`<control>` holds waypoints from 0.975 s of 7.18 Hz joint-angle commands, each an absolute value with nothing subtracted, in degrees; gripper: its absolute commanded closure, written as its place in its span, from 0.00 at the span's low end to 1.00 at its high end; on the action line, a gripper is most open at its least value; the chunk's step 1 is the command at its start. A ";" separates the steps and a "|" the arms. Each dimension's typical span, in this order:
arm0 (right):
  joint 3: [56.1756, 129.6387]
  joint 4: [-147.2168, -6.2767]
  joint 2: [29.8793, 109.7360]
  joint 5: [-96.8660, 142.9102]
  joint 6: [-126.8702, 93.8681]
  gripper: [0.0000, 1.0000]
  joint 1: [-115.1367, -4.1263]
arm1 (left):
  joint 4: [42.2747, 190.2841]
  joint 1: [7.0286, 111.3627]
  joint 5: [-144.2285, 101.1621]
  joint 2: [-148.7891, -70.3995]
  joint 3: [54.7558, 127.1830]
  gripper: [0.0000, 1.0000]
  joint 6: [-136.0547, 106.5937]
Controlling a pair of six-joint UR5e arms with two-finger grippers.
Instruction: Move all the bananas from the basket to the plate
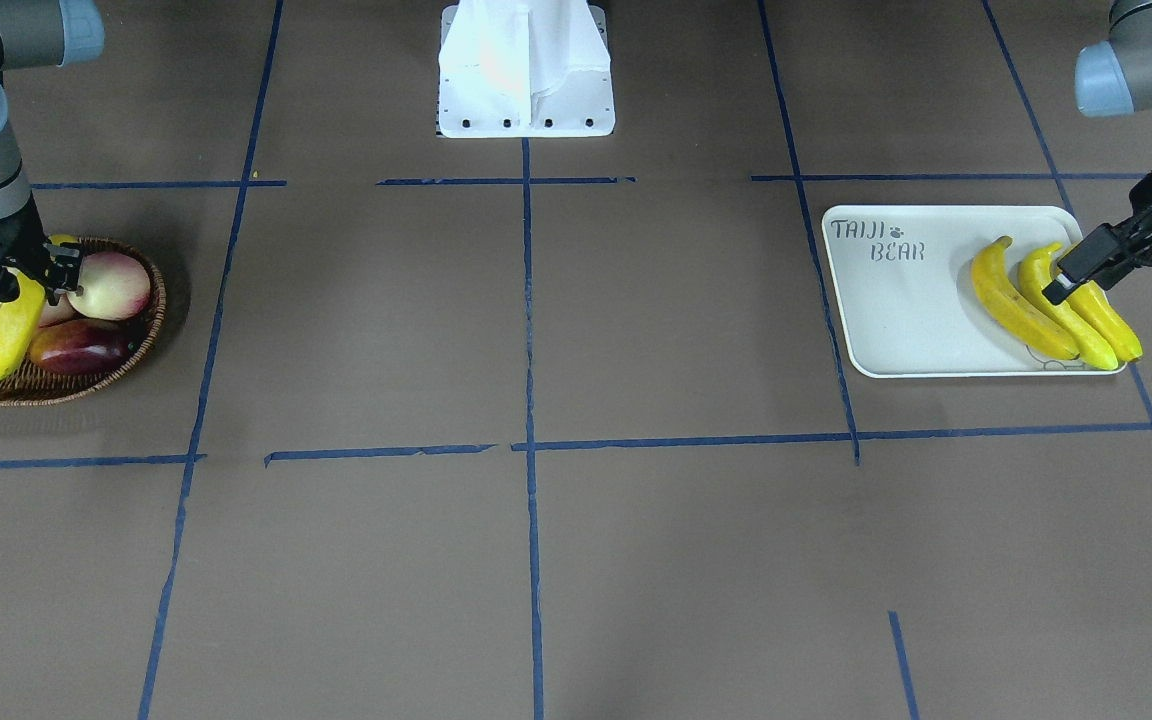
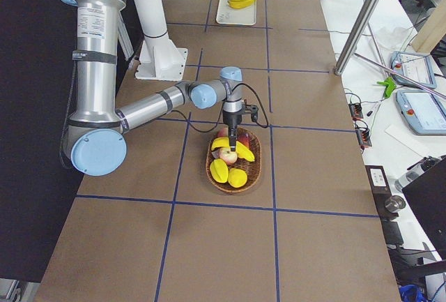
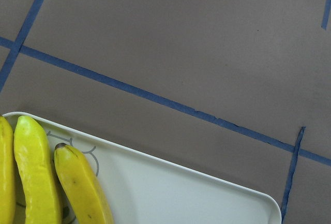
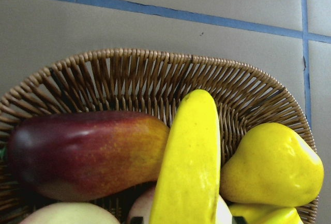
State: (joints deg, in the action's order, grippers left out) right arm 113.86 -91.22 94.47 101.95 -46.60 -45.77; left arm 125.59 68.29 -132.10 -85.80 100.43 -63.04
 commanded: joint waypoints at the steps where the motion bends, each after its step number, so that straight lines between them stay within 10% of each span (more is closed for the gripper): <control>1: 113.64 -91.32 95.36 101.60 -43.00 0.37 -45.26 | 125.60 68.29 -132.10 -85.69 100.46 0.01 -63.02; 2: 113.64 -91.32 95.36 101.51 -42.20 0.44 -45.26 | 125.60 68.20 -132.10 -85.69 100.37 0.01 -63.10; 3: 113.90 -91.23 95.27 101.51 -42.19 0.80 -45.26 | 125.60 68.20 -132.10 -85.69 100.46 0.01 -63.11; 4: 114.78 -91.32 94.84 101.95 -41.84 0.91 -45.35 | 125.60 68.20 -132.10 -85.69 100.46 0.01 -63.11; 7: 119.70 -91.41 94.22 105.26 -41.66 0.99 -48.24 | 125.94 68.12 -132.19 -86.04 100.90 0.00 -63.19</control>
